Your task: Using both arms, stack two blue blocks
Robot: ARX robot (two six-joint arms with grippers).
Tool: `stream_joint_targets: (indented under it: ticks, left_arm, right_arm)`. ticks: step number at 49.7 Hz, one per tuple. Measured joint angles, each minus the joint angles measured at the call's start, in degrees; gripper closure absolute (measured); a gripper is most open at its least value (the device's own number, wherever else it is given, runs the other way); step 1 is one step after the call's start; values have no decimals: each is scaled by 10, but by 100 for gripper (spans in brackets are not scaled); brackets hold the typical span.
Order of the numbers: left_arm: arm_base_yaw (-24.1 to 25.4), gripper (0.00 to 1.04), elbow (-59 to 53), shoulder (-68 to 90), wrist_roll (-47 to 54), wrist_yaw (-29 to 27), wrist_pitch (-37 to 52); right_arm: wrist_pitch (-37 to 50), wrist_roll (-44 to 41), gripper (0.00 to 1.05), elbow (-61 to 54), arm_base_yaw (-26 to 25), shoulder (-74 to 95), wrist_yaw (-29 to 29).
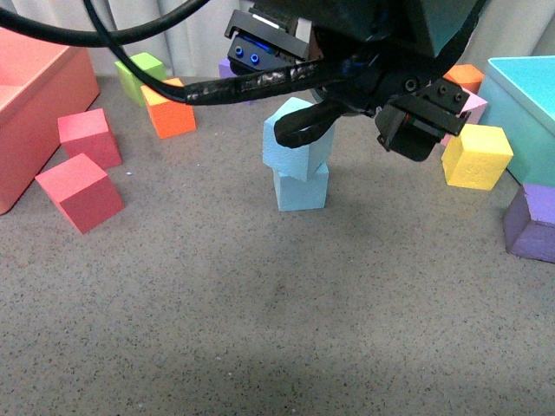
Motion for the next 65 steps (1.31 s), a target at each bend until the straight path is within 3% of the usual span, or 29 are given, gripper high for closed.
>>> stream_joint_targets:
  ticks: [3,5,9,13,21,36,59,62,65]
  left_arm:
    - [10,20,-82,-12,7,-43,207]
    - [29,29,-161,-32,11,-32,353]
    - [87,48,-322,-115,11,-9,559]
    - [118,66,-430,-200,12,35,615]
    - [191,101,-570,-312,10,106,618]
    - [289,101,-687,-505,13,203,541]
    - [360,101,-740,-733,13,274,369]
    - [392,101,-740,-766,13,321,340]
    - [409,101,-741,-793,13,324,318]
  right_arm:
    - [0,0,10,0,0,0,-1]
    - [0,0,10,0,0,0,-1]
    - [0,0,10,0,0,0,3]
    - [0,0,10,0,0,0,1]
    - [0,0,10,0,0,0,0]
    - [0,0,10,0,0,0,0]
    - [0,0,10,0,0,0,0]
    - [0,0,10,0,0,0,0]
    - [0,0,10,0,0,0,0]
